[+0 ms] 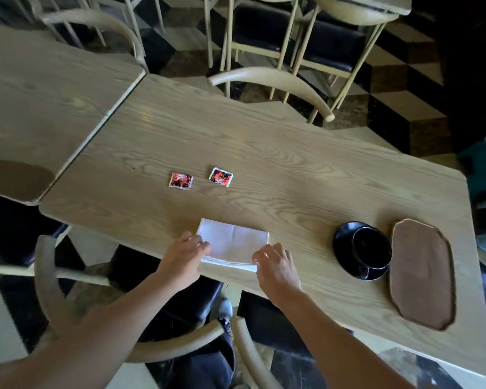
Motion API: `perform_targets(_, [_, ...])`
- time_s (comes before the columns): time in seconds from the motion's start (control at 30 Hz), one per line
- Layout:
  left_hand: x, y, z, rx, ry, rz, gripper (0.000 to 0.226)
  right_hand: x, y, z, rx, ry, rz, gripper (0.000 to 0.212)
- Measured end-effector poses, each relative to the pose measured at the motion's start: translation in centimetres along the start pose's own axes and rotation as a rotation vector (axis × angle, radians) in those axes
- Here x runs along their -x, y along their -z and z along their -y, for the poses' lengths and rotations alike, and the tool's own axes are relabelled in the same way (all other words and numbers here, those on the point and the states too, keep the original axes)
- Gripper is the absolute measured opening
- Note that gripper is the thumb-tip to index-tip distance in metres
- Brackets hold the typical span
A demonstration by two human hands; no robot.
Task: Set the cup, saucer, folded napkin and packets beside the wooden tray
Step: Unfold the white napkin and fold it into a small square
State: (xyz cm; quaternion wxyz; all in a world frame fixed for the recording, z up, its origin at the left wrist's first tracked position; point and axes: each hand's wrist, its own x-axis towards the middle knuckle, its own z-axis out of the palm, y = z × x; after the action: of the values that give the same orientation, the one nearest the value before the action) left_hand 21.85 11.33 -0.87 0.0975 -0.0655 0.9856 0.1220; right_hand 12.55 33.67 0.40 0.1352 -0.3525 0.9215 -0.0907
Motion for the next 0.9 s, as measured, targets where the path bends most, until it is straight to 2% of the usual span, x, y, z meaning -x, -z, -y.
perform_targets(0.17, [0.2, -0.4, -0.2, -0.049, 0.016, 0.128, 0.03, 1.1, -1.1, 0.3, -0.064, -0.053, 0.197, 0.036])
perform_targets(0.33, [-1.6, 1.6, -0.4, -0.029, 0.067, 0.266, 0.028, 0.3, 3.3, 0.8, -0.082, -0.085, 0.408, 0.046])
perform_targets(0.4, [-2.6, 2.4, -0.6, -0.01, 0.063, 0.224, 0.029, -0.9, 5.3, 1.0, -0.077, -0.115, 0.373, 0.047])
perform_targets(0.5, [-4.2, 2.2, -0.9, -0.029, -0.027, -0.012, 0.029, -3.1, 6.0, 1.3, -0.114, -0.167, 0.204, 0.05])
perform_targets(0.57, [-5.1, 1.0, -0.9, -0.064, -0.046, -0.098, 0.038, -4.8, 4.4, 1.8, -0.207, -0.168, 0.139, 0.055])
perform_targets(0.63, [-5.6, -0.6, -0.6, -0.072, -0.05, -0.101, 0.05, -6.3, 1.8, 2.6, -0.257, -0.143, 0.115, 0.059])
perform_targets(0.73, [-5.6, -3.3, 0.0, -0.086, -0.06, -0.103, 0.056, -7.6, -2.1, 4.3, -0.253, -0.101, 0.122, 0.062])
perform_targets(0.9, [-4.9, -5.3, 0.8, -0.132, -0.039, -0.07, 0.07, -7.4, -6.3, 5.0, -0.098, -0.088, 0.115, 0.066])
